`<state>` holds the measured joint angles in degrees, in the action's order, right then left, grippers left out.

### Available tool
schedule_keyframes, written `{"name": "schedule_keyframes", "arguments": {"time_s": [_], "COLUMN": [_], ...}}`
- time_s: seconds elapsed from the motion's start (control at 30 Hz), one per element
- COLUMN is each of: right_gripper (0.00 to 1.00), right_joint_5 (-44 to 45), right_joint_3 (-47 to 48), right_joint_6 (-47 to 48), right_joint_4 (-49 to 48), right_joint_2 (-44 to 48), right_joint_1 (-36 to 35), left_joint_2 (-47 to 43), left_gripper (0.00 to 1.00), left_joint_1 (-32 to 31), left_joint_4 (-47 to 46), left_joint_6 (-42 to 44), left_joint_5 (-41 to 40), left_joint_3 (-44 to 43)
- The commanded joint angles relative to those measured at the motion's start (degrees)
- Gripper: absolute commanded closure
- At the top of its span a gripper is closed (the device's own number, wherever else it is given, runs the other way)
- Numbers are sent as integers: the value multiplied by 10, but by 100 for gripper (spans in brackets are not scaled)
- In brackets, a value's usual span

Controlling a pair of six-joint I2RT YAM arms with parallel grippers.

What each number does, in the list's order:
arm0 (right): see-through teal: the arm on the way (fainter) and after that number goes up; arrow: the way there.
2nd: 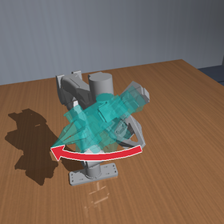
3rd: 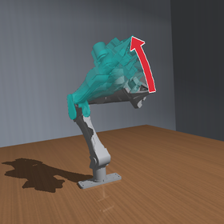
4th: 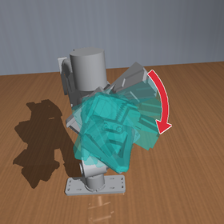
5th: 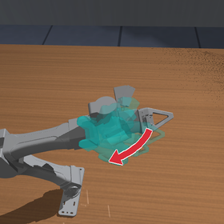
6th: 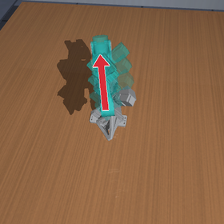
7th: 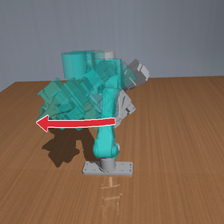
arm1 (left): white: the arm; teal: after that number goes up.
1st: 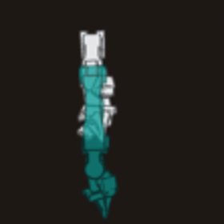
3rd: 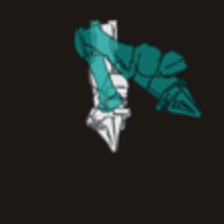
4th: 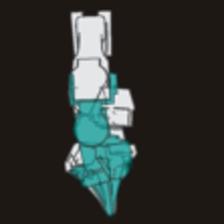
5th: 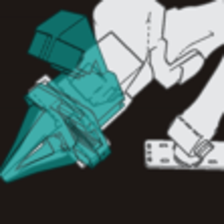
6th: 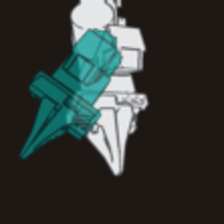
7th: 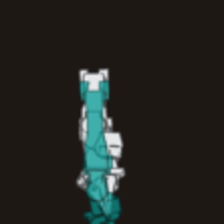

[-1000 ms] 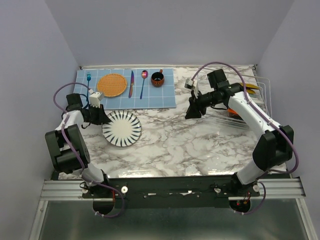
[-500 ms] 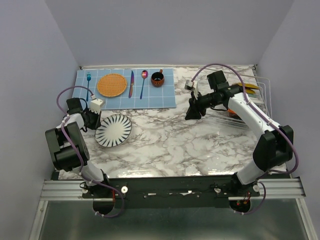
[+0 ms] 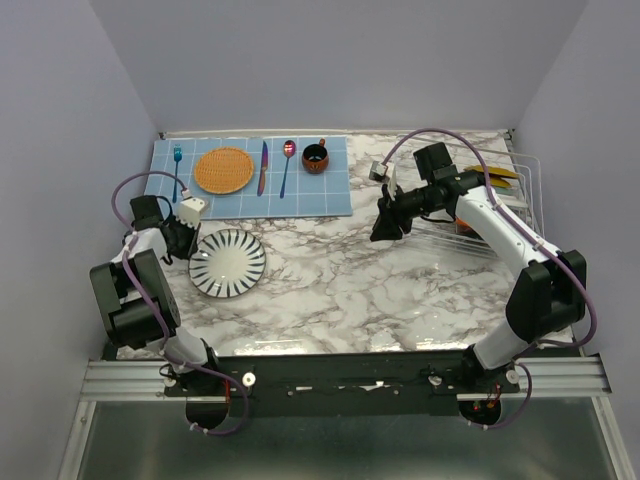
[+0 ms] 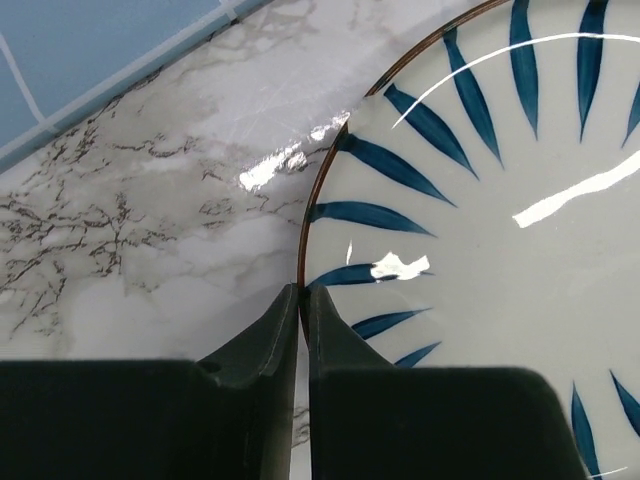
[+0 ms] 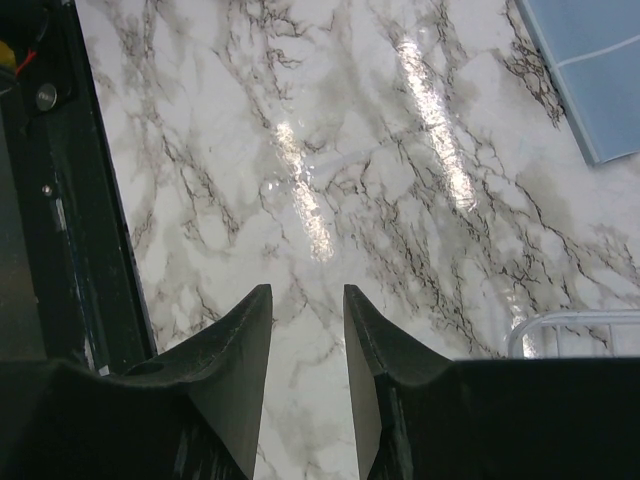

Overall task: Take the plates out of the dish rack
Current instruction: Place the plate at the center of the board.

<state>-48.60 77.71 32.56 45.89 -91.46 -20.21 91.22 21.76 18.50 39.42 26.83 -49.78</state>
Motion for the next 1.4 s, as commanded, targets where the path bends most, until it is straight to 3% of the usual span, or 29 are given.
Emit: {"name": "schedule_keyframes", "arguments": {"time_s": [0.0, 0.67, 1.0, 1.37], "right_gripper": [57, 57, 57, 57], "right_joint_5": [6, 5, 15, 18], "right_joint_3": [-8, -16, -12, -17], "right_joint_6": [4, -2, -11, -14], "right_joint_4": [-13, -23, -28, -30], "right_joint_2": [5, 13, 15, 20], "right_joint_1": [-4, -3, -3, -4], "left_joint_2": [-29, -30, 7, 8], "left_gripper": [100, 100, 100, 100], "left_joint_1": [14, 66, 69, 63], "left_joint_4": [57, 65, 68, 71], "left_joint_6": [21, 51, 12, 12], "left_joint_5": [-47, -63, -34, -21], "left_joint_3": [16, -16, -73, -67]}}
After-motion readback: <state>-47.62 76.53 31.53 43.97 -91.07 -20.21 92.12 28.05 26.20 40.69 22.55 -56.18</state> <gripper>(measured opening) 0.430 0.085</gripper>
